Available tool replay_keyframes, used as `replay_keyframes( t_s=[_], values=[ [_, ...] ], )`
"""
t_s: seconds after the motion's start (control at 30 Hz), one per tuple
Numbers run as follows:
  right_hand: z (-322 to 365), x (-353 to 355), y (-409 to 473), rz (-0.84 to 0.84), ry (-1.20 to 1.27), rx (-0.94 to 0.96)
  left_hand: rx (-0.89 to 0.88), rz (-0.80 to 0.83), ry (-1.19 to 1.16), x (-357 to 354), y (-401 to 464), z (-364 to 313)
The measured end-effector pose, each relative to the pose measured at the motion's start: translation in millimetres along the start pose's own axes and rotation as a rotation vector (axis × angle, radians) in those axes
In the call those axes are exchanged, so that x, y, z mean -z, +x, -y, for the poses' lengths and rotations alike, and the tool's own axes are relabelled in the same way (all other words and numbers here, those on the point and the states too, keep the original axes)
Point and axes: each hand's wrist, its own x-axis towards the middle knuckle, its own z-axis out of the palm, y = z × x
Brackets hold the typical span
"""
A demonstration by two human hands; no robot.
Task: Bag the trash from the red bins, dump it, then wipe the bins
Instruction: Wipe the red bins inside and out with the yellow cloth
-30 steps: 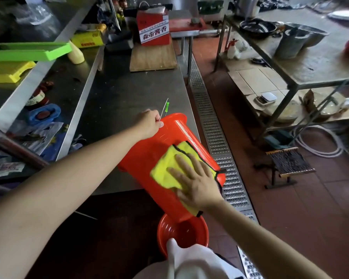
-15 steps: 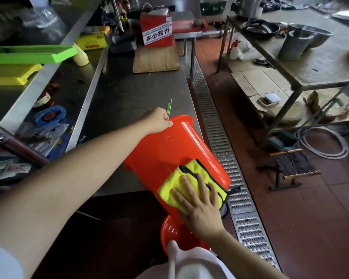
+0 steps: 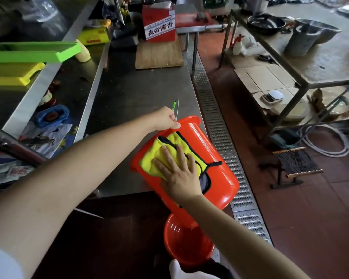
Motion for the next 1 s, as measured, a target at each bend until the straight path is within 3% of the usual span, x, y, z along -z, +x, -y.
replay_keyframes(
  t_s=[0.17,0.3,0.53,0.7,1.0],
  values=[
    [-45.6,-7.9,-89.5,-0.066,0.040,-0.022,-0.009,0.003,-0.059,-6.7,-2.9,6.6],
    [-63.9,-8.3,-125.6,-0.024,0.048,-0.052,0.004,-0.003,-0.119,-11.0,-6.3,10.3],
    [-53.7,10.6,-36.7,0.014,0.048,-0.027,-0.031,-0.056,-0.266,-17.2,-12.9,29.6],
    [-38.7,16.4,20.1,0.021,0.102,-0.098,-0.039,-0.075,-0.247,-16.6,-17.1,31.7],
    [-79.9,-13.0,-112.7,-0.061,0.081,0.054,-0.007,-0.130,-0.188,-19.9,-41.5,31.3]
  ],
)
